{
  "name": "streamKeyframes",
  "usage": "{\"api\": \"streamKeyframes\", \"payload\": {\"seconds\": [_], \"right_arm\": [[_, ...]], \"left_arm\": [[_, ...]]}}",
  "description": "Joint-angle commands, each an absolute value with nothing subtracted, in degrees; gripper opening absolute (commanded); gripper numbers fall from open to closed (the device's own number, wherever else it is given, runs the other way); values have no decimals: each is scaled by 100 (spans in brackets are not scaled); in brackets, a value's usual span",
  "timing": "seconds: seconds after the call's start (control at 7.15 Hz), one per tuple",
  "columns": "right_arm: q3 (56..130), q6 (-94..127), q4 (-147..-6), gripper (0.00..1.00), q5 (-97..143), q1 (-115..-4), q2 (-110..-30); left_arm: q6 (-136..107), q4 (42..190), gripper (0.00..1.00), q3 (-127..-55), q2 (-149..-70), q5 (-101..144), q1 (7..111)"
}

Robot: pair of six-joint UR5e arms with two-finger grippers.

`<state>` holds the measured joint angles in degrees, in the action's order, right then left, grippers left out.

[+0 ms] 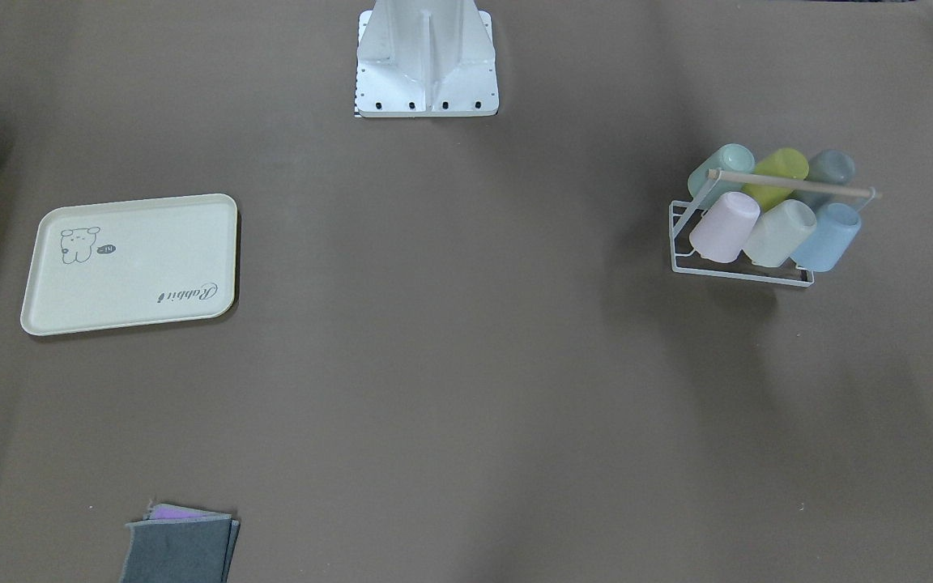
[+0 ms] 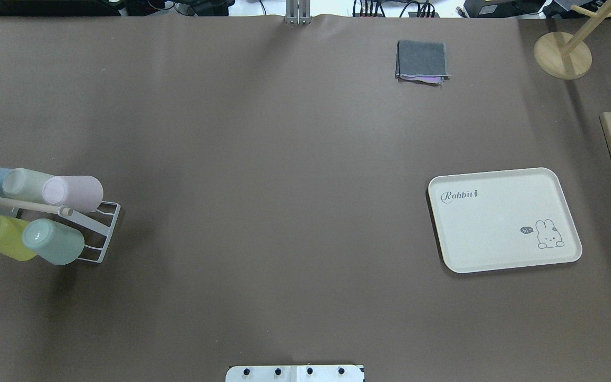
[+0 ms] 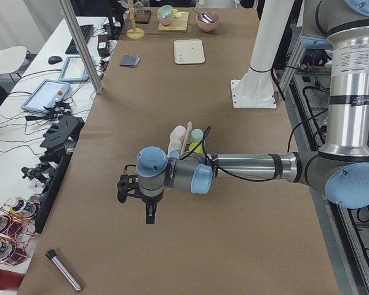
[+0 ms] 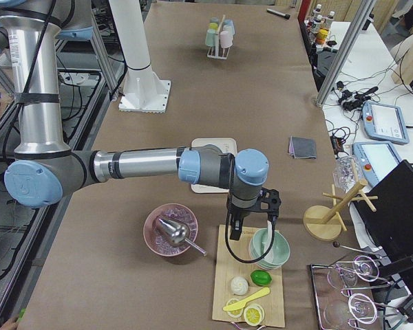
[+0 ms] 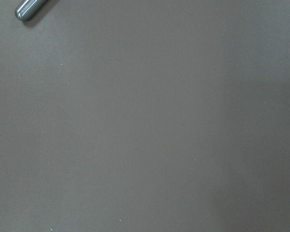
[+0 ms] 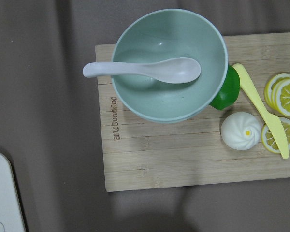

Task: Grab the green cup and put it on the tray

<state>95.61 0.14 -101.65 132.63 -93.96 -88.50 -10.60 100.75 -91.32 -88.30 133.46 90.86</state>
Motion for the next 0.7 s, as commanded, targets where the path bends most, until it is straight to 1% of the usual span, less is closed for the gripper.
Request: {"api": "streamKeyframes", "payload": {"seconds": [0.0,0.56], "right_arm": [[9554,35,-10108,100,13263,-9396,-8859],[9545,53,-10107,100,13271,-9396,-8859]], "left_arm": [[-1020,10081,98,-9132,-8807,13351,9088],[-1046,10081,98,-9176,-8789,13360,9088]]}}
